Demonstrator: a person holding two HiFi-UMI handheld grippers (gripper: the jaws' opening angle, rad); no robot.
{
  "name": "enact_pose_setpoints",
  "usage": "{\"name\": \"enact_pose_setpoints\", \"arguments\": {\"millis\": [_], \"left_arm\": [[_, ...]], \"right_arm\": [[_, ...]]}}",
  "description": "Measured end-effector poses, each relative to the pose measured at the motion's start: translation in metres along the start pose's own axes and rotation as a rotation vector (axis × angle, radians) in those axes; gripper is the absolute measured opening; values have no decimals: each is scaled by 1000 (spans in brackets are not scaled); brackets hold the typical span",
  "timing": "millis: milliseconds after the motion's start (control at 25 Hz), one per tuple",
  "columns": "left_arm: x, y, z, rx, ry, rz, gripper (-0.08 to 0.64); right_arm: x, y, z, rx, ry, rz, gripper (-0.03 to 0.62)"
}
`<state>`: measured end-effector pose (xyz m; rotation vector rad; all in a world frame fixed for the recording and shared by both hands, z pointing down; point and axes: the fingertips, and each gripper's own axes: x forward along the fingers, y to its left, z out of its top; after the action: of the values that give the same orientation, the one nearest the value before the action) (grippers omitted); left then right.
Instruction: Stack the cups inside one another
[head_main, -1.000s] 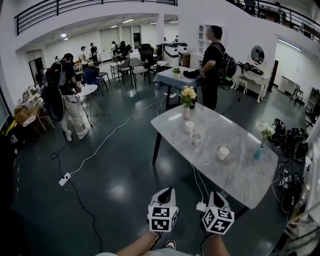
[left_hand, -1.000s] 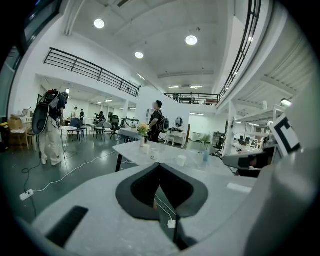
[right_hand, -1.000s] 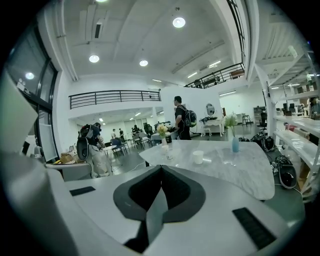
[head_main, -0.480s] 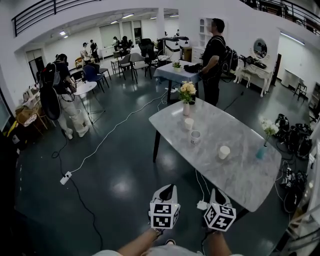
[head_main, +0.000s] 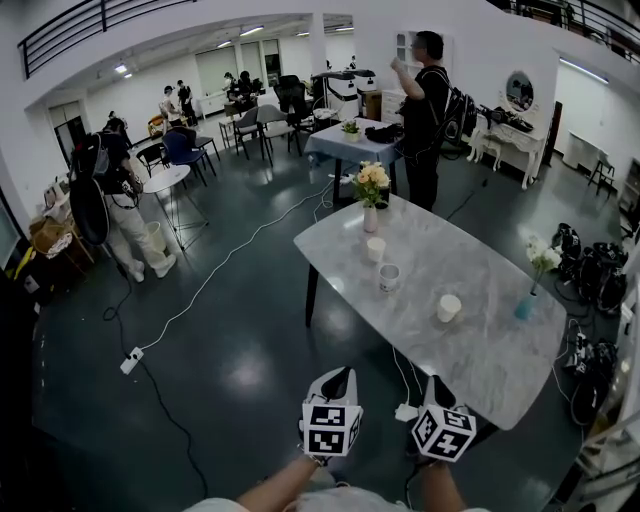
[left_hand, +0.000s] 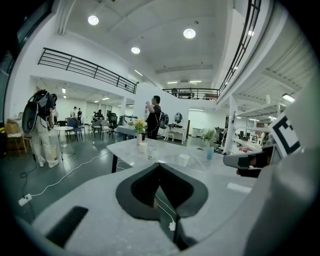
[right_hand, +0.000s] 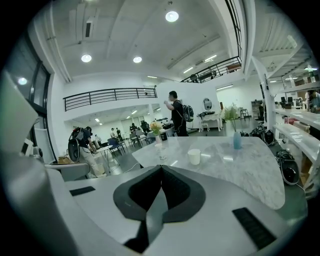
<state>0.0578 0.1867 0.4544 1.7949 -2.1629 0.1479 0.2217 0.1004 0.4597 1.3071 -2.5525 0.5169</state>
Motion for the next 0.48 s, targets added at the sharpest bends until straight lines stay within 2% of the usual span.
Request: {"name": "enact_pose_setpoints", "arguments": {"millis": [480], "left_arm": [[40,15,7,-5,5,-29,-5]], "right_arm": [[33,-8,3,9,14,-42,8]]}}
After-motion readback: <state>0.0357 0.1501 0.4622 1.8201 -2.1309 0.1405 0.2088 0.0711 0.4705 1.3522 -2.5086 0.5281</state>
